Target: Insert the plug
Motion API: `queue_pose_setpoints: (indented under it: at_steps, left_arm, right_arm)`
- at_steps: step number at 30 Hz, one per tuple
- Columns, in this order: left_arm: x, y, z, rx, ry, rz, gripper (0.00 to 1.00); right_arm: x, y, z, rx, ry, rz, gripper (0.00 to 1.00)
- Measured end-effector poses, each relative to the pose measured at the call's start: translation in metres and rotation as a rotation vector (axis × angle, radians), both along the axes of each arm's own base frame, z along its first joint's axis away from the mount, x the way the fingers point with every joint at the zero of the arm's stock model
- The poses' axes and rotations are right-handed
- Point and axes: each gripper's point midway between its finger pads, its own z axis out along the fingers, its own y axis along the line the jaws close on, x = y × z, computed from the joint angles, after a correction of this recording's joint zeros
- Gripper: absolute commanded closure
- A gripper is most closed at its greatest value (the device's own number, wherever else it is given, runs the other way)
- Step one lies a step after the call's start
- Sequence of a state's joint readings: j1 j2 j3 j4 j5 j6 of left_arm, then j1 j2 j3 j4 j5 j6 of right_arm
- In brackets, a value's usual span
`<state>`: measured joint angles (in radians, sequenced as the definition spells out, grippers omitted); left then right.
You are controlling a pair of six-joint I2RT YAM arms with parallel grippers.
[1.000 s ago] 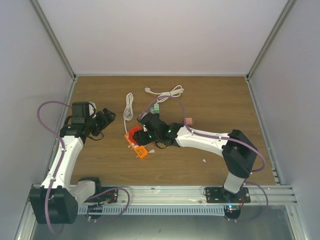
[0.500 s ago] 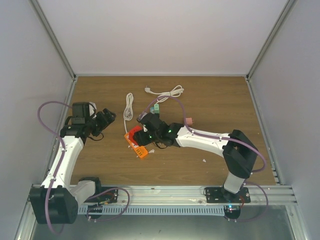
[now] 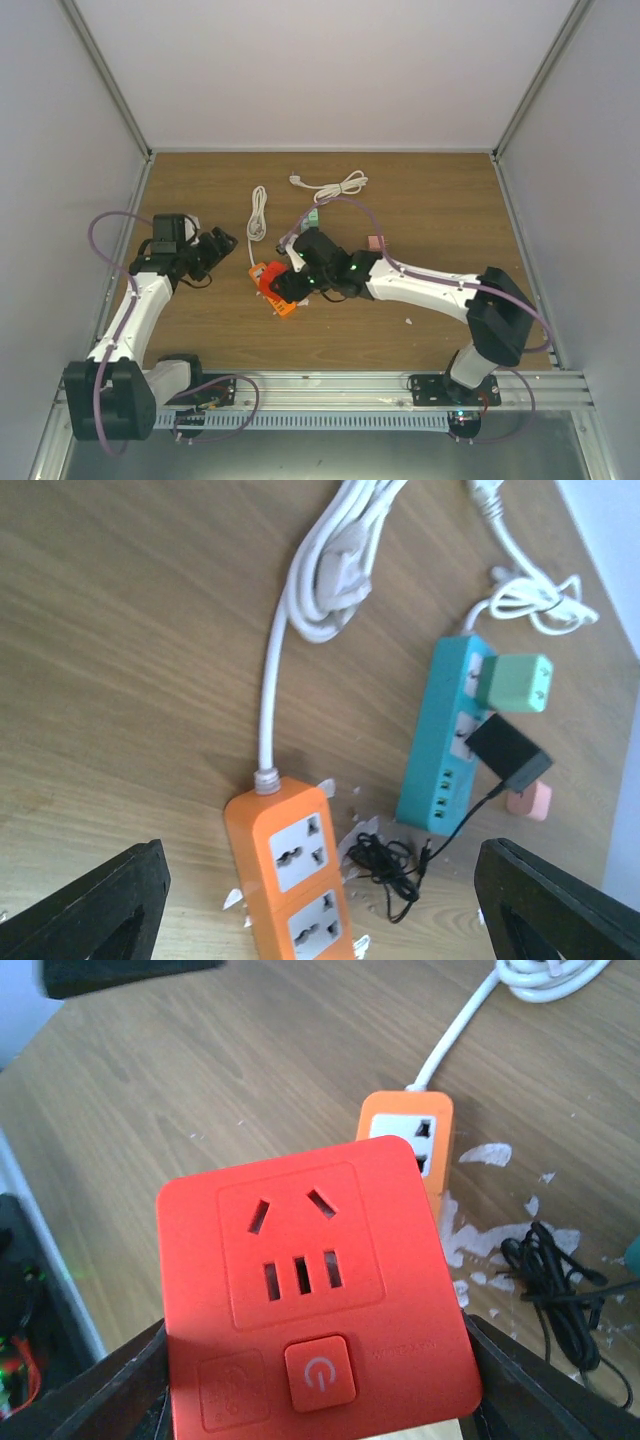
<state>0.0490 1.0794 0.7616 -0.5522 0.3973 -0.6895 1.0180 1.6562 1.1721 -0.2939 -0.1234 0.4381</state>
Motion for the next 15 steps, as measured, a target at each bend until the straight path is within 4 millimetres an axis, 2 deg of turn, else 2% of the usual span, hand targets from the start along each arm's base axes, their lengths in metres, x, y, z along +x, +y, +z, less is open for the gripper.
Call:
queue_pose_setpoints:
  at_steps: [3,8,15]
  left_arm:
    - [-0.005,-0.002,-0.017,-0.013,0.045,-0.005,0.14]
    - [-0.016,-0.005,-0.033,-0.039,0.08,-0.003,0.13]
    - [-0.018,-0.005,-0.023,-0.033,0.037,-0.007,0.13]
  right_arm:
    - [-0.015,-0.008,0.009,0.032,0.001,0.057,1.0]
    - [-0.044,-0.016,0.024,0.104,0.016,0.17,0.99]
    - [-0.048,-0.018,0.027,0.11,0.008,0.201,1.0]
